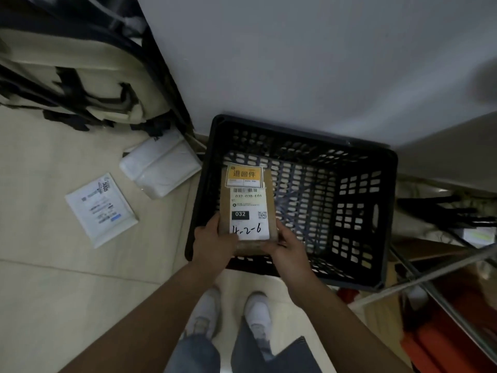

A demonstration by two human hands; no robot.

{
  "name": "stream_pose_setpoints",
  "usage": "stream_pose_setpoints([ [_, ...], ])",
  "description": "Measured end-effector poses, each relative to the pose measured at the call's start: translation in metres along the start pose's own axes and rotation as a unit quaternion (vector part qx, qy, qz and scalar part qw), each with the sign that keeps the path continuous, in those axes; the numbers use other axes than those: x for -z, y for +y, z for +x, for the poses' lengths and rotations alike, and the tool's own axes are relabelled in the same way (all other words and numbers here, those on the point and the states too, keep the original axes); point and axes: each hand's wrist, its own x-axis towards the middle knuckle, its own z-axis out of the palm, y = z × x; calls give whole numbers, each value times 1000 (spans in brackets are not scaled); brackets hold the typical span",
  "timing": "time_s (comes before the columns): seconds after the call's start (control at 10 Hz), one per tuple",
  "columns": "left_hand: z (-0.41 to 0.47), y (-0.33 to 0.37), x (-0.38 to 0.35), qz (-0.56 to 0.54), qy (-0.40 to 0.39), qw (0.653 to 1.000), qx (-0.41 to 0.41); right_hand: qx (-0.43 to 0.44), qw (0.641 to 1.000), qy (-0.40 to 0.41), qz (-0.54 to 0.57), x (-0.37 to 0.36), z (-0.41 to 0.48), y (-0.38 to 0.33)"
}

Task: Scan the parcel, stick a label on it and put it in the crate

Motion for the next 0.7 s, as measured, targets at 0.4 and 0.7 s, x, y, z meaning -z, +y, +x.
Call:
stream_pose_setpoints([
  [0.4,36,-22,-17,18,76,996,52,-22,996,-30,-77,-13,34,36],
  [0.7,14,-10,-8,-9,72,997,35,-62,998,1,-10,1,8,43],
])
